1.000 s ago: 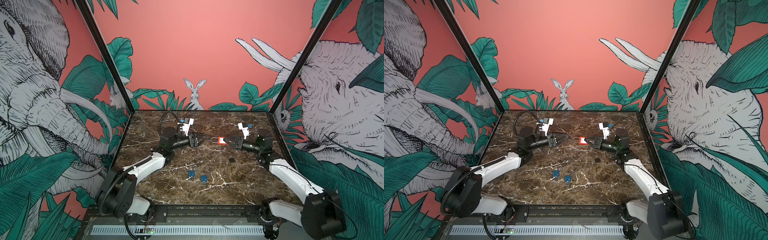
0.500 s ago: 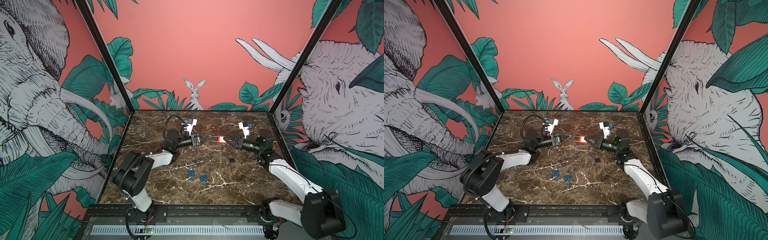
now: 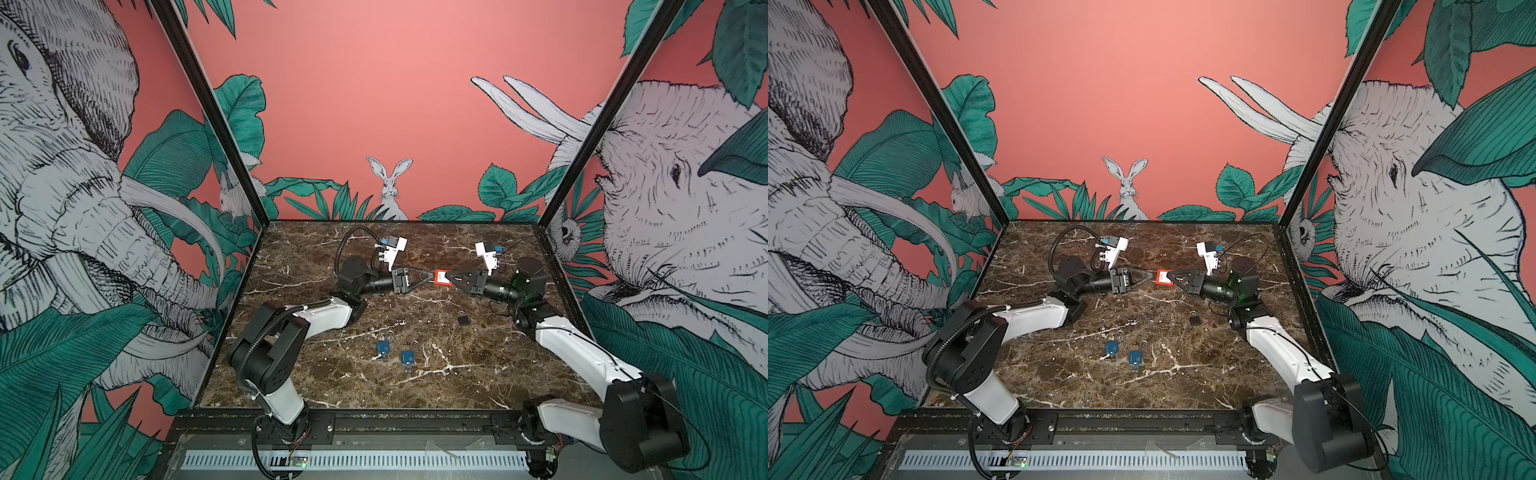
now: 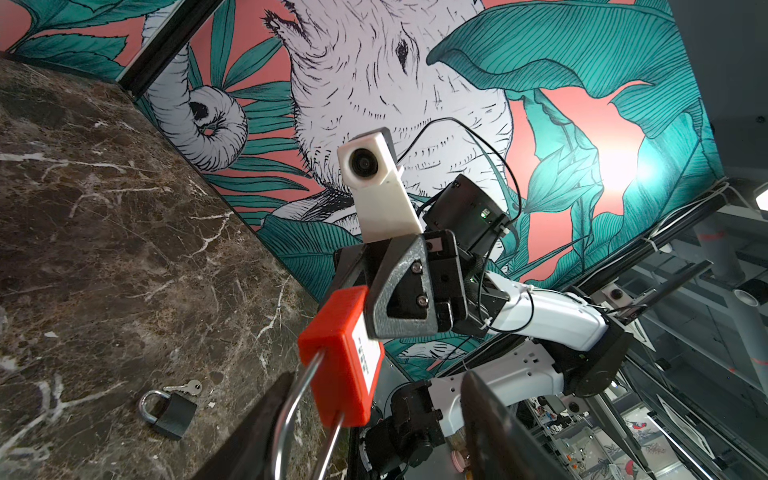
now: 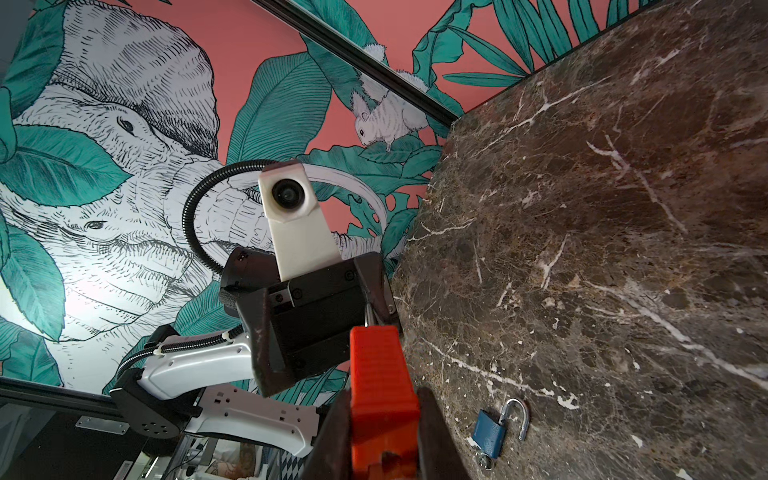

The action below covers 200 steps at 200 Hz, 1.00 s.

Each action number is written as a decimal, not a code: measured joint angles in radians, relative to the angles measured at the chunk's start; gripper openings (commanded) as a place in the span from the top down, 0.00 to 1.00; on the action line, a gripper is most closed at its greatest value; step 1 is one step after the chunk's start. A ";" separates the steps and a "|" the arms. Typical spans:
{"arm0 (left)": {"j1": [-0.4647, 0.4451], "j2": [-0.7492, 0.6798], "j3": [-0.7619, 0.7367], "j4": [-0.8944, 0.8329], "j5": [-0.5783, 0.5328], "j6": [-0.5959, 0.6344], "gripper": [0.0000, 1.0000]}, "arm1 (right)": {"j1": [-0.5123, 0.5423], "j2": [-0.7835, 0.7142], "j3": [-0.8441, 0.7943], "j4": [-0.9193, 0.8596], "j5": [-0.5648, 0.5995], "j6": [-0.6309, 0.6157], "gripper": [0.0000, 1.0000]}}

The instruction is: Lock with the key

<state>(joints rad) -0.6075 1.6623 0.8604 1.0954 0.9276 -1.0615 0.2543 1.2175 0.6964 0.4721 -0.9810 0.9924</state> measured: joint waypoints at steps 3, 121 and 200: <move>-0.001 0.000 0.002 -0.001 0.000 0.000 0.39 | 0.001 0.000 0.000 0.002 0.000 0.000 1.00; -0.012 0.055 0.036 -0.011 -0.010 -0.029 0.63 | 0.016 0.006 0.000 0.017 0.029 -0.020 1.00; -0.029 0.072 0.056 -0.001 0.014 -0.069 0.70 | 0.059 0.019 0.003 0.023 0.014 -0.056 1.00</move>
<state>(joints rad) -0.6361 1.7344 0.9165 1.0943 0.9417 -1.1309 0.3134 1.2369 0.6994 0.4950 -0.9665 0.9360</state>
